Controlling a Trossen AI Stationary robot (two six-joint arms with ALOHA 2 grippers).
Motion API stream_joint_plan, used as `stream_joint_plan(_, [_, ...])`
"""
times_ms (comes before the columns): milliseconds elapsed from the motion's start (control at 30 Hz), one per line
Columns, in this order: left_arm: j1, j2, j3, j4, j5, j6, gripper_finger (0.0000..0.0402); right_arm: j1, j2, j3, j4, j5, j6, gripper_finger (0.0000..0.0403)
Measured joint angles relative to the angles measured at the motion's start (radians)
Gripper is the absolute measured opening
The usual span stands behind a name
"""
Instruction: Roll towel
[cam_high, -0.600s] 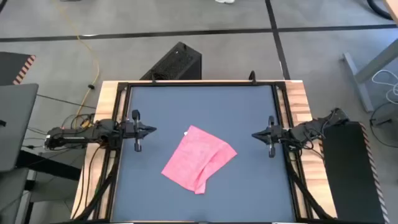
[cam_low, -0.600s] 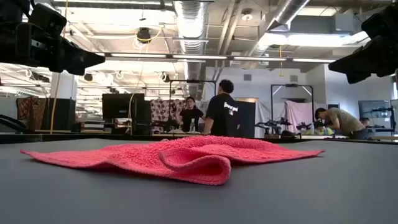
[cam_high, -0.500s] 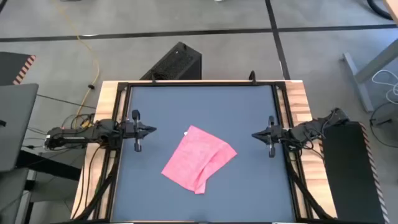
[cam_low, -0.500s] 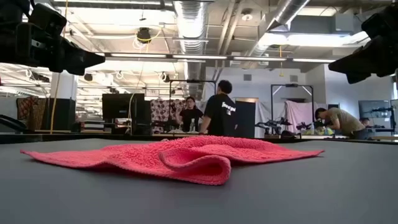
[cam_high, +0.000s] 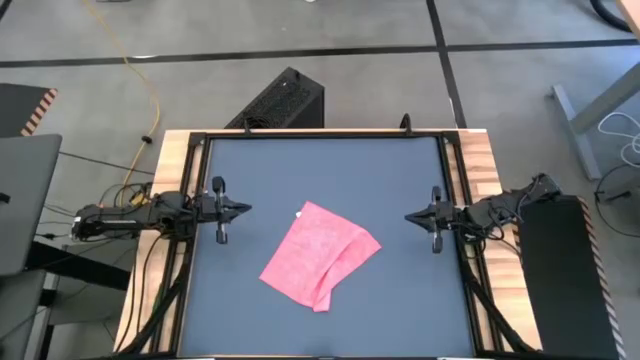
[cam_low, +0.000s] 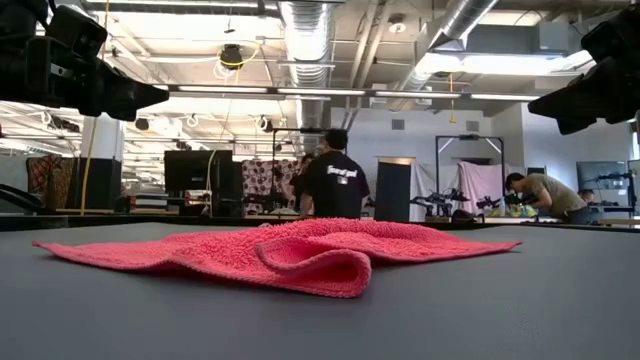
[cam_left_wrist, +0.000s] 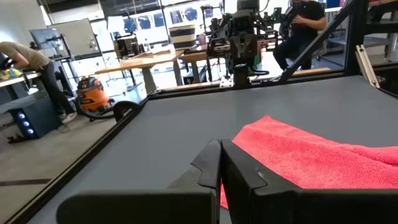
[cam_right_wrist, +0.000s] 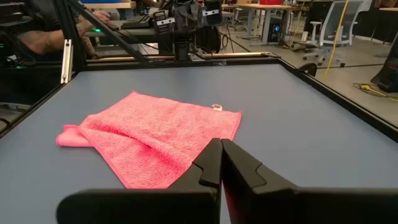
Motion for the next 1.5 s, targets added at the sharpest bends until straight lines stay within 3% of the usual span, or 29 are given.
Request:
stream_joint_plan(1400, [0.000,0.000,0.000,0.000,0.000,0.000,0.0000,0.000,0.000,0.000,0.000,0.000,0.000,0.0032])
stream_joint_plan(1500, [0.000,0.000,0.000,0.000,0.000,0.000,0.0000,0.000,0.000,0.001,-0.007,0.007,-0.138,0.0032])
